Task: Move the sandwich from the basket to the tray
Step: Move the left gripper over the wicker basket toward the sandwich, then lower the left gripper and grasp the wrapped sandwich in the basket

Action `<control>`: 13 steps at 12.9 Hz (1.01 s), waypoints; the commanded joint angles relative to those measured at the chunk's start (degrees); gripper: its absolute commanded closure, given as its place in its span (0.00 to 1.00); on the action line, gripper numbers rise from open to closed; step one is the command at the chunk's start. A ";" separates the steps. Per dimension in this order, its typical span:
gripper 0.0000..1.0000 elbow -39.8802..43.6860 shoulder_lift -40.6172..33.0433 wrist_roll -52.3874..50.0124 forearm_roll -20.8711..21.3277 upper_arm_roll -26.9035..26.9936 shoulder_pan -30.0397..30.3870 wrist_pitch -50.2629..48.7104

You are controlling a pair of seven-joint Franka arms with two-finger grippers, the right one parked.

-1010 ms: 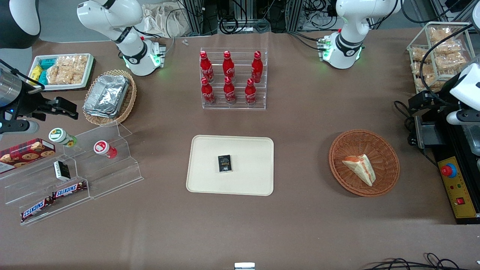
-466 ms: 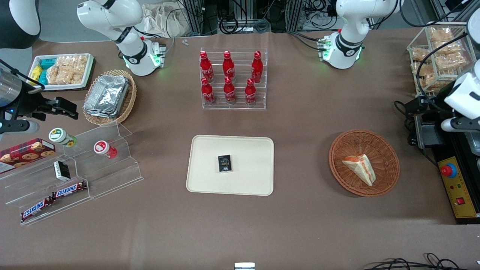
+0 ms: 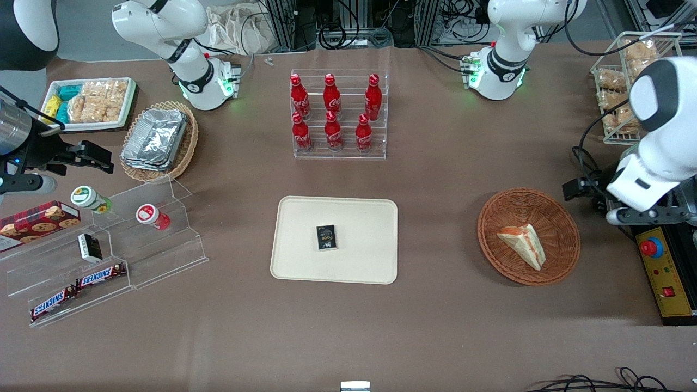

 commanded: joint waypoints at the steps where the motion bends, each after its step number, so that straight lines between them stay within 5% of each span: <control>1: 0.00 -2.23 3.73 -5.50 -0.23 0.13 -0.58 4.02; 13: 0.00 0.07 20.10 -39.09 -0.59 -0.22 -2.87 17.73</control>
